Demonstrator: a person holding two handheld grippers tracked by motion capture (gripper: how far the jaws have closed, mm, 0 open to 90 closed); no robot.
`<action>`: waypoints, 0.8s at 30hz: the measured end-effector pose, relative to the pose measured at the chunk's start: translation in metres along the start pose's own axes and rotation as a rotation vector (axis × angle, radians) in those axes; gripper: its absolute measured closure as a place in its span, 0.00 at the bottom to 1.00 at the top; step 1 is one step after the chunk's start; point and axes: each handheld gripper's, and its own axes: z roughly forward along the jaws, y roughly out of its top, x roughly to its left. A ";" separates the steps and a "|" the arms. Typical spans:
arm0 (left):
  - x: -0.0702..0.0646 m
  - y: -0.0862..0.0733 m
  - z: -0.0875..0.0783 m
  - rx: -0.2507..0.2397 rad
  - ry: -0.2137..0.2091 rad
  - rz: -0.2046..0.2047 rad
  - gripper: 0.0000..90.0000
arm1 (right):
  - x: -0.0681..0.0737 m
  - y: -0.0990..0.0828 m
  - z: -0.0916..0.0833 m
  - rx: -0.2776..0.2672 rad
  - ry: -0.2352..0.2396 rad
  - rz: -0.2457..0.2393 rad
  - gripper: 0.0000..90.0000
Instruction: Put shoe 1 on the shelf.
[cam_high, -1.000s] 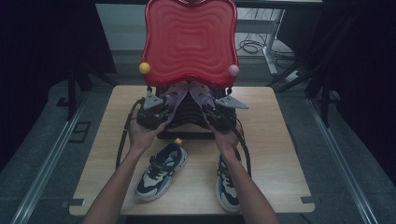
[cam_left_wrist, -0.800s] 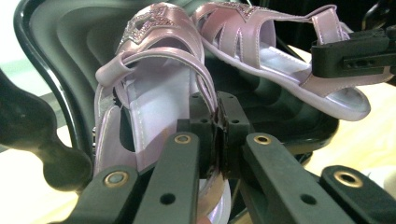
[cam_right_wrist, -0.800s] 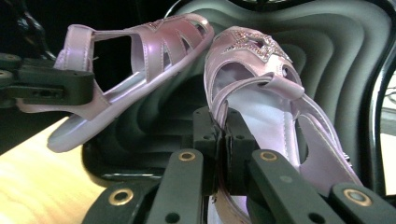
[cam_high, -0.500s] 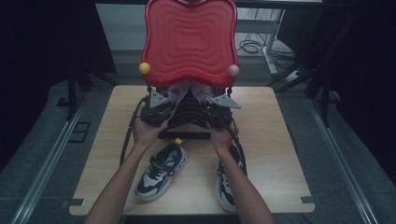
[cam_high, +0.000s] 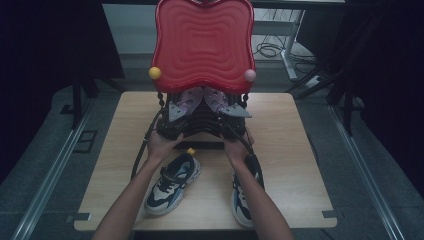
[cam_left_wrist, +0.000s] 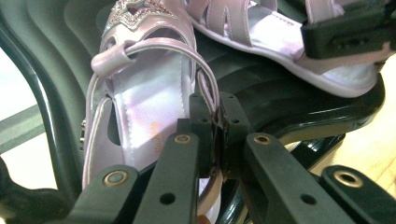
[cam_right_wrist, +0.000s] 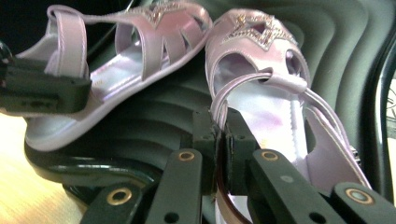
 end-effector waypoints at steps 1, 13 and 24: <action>0.000 0.000 0.000 0.002 0.000 0.003 0.94 | 0.000 -0.002 0.001 0.009 0.007 0.010 0.95; -0.001 0.000 -0.003 0.021 -0.064 -0.008 0.69 | -0.004 -0.007 -0.001 0.050 0.050 0.048 0.74; 0.007 0.003 -0.027 -0.023 -0.145 -0.069 0.60 | -0.007 -0.005 -0.016 0.046 0.095 0.074 0.66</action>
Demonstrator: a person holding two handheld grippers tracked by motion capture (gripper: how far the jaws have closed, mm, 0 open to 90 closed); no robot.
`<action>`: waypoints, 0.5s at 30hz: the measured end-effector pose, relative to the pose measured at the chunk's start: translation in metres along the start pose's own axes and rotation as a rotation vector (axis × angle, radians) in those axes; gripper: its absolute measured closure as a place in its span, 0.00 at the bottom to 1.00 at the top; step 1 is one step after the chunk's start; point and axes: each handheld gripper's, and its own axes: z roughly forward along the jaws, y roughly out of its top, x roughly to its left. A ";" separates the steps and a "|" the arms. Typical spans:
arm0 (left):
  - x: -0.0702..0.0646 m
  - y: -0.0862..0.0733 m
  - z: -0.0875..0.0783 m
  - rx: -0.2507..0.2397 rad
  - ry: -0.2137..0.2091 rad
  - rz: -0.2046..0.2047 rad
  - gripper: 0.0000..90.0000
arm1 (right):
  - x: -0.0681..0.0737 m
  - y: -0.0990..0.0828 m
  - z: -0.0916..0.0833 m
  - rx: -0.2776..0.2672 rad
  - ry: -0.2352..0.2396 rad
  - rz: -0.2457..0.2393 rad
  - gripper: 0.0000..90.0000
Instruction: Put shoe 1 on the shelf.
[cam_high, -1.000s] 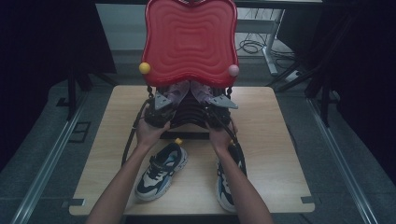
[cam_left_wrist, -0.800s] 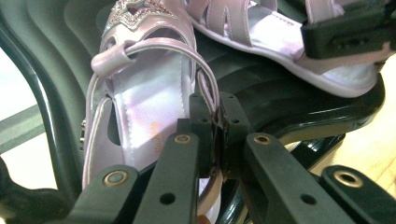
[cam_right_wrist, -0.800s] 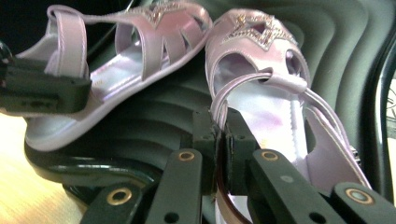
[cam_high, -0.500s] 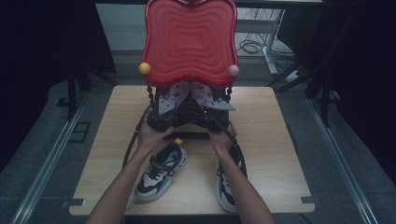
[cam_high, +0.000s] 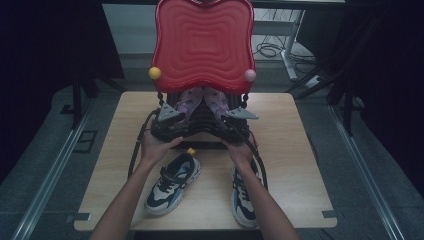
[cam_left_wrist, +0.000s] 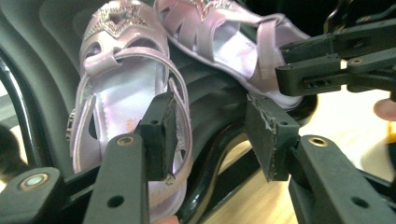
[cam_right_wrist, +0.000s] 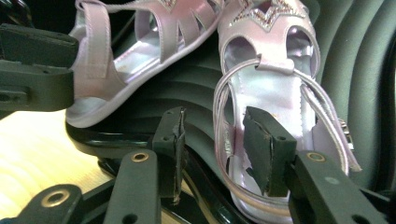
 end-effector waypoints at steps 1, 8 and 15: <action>-0.002 0.001 -0.004 -0.003 0.000 0.005 0.59 | 0.000 0.001 -0.003 -0.006 0.021 0.007 0.65; -0.007 0.002 -0.011 0.002 -0.009 -0.011 0.59 | 0.003 0.003 -0.012 -0.007 0.059 0.013 0.64; -0.007 -0.002 -0.024 -0.002 -0.032 -0.034 0.59 | 0.002 0.003 -0.029 -0.005 0.099 0.019 0.62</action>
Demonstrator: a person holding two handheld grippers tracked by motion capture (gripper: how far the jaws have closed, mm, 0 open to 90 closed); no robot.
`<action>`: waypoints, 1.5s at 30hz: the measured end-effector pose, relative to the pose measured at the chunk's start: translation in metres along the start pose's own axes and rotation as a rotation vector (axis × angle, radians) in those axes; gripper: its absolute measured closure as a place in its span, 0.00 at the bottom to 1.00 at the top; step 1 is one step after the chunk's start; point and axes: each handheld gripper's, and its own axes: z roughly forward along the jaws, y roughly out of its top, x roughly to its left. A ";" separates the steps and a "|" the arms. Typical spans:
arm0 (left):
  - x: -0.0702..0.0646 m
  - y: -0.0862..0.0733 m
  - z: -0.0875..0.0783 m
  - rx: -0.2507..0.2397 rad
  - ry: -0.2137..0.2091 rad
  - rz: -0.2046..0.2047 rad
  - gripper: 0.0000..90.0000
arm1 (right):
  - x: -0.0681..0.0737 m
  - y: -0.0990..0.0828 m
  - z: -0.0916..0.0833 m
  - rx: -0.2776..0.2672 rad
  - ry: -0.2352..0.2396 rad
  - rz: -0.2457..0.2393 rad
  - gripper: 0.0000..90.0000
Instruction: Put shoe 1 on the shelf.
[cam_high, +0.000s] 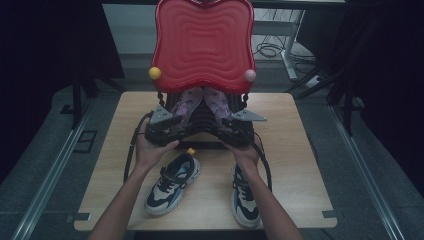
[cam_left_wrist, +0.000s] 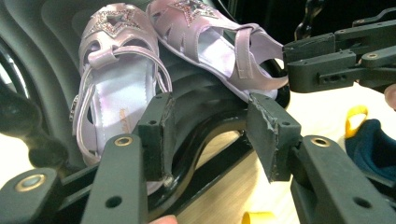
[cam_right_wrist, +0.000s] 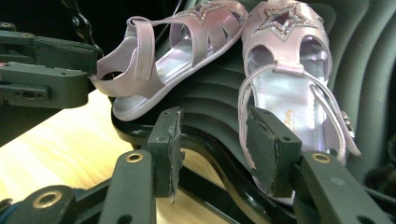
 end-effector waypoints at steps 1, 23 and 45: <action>0.000 0.000 0.000 0.000 0.000 0.000 0.59 | 0.000 0.000 0.000 0.000 0.000 0.000 0.62; -0.006 -0.029 -0.018 0.038 -0.040 -0.035 0.59 | -0.014 -0.021 -0.029 0.020 0.076 0.027 0.62; -0.011 -0.084 -0.064 0.074 -0.061 -0.103 0.58 | -0.018 -0.066 -0.072 0.104 0.143 -0.036 0.62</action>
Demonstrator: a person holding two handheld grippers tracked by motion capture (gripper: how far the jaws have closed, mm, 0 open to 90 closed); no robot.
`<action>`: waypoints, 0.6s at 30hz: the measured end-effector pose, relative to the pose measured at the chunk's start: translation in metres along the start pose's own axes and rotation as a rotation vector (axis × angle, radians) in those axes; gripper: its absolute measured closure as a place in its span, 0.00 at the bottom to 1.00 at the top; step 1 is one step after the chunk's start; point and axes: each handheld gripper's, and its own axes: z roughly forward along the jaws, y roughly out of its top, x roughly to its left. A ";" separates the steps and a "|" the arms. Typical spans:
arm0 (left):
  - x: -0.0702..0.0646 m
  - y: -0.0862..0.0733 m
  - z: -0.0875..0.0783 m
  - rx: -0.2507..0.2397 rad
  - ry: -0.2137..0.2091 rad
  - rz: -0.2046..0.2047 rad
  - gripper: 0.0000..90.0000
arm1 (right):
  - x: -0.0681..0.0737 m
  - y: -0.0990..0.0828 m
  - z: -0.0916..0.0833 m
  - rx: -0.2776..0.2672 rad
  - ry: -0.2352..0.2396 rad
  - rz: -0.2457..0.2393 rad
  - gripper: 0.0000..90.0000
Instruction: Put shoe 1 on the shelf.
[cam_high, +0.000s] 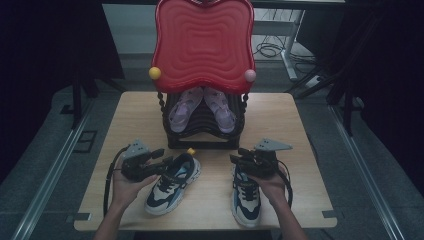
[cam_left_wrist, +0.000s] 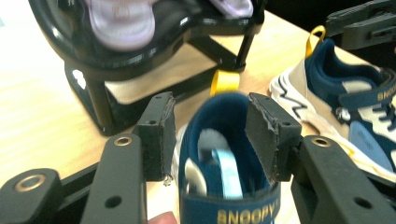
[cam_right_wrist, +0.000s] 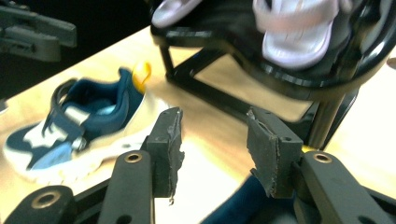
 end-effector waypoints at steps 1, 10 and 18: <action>0.000 -0.006 -0.001 0.019 0.003 0.001 0.58 | -0.001 -0.005 -0.004 0.024 0.010 0.001 0.62; 0.000 -0.022 -0.005 0.056 0.001 0.003 0.58 | -0.005 -0.019 -0.012 0.061 0.061 0.008 0.59; 0.001 -0.035 -0.013 0.087 0.001 -0.023 0.55 | -0.005 -0.028 -0.020 0.078 0.094 -0.001 0.57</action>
